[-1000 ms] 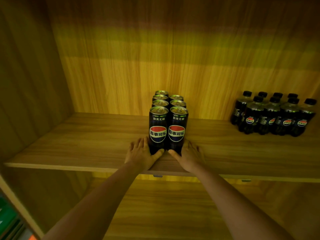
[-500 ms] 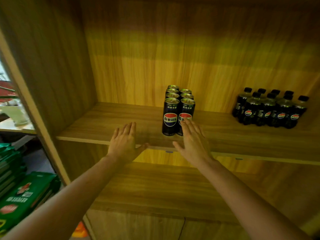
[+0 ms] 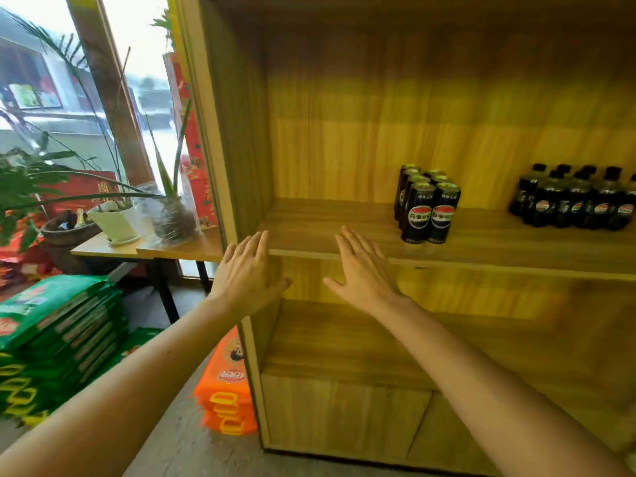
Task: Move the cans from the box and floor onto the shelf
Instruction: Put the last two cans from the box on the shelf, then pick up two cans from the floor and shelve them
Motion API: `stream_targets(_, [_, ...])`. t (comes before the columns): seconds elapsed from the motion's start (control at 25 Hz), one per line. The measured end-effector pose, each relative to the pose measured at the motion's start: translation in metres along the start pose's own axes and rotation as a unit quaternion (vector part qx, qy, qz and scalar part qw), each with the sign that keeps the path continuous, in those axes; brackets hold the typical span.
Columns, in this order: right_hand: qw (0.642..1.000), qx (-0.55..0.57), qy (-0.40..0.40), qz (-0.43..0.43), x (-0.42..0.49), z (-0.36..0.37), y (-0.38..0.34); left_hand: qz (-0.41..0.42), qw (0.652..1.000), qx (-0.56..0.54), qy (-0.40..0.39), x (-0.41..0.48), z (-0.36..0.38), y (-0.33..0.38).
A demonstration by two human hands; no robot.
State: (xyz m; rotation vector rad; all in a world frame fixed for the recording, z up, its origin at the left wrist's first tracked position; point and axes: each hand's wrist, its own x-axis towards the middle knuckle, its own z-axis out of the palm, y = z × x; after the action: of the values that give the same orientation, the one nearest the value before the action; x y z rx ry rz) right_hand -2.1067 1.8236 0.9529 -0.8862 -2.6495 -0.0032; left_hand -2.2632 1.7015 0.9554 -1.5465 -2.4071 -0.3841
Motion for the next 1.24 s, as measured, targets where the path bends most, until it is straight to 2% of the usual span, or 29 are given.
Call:
stream_targets(0.28, [0.999,0.002,-0.016,0.047,-0.039,0.05,-0.093,0.062,0.998,-0.008,-0.018,-0.065,0.026,-0.084])
stream_targets(0.48, [0.998,-0.004,-0.038,0.041,-0.069,0.102,-0.112,0.067,0.997,-0.032,-0.027,-0.098,0.075,-0.101])
stream_targets(0.68, [0.999,0.006,-0.052,0.002,-0.098,0.188,-0.112,0.069,0.997,-0.023,-0.032,-0.131,0.152,-0.113])
stream_targets(0.76, [0.998,0.018,-0.055,-0.009,-0.117,0.236,-0.112,0.069,0.997,-0.018,-0.03,-0.15,0.196,-0.12])
stream_targets(0.88, [0.995,0.047,-0.093,-0.011,-0.159,0.328,-0.11,0.057,0.996,-0.033,-0.066,-0.2,0.284,-0.131])
stream_targets(1.24, [0.984,0.085,-0.153,-0.03,-0.302,0.656,-0.104,0.069,0.986,-0.018,-0.15,-0.387,0.605,-0.18])
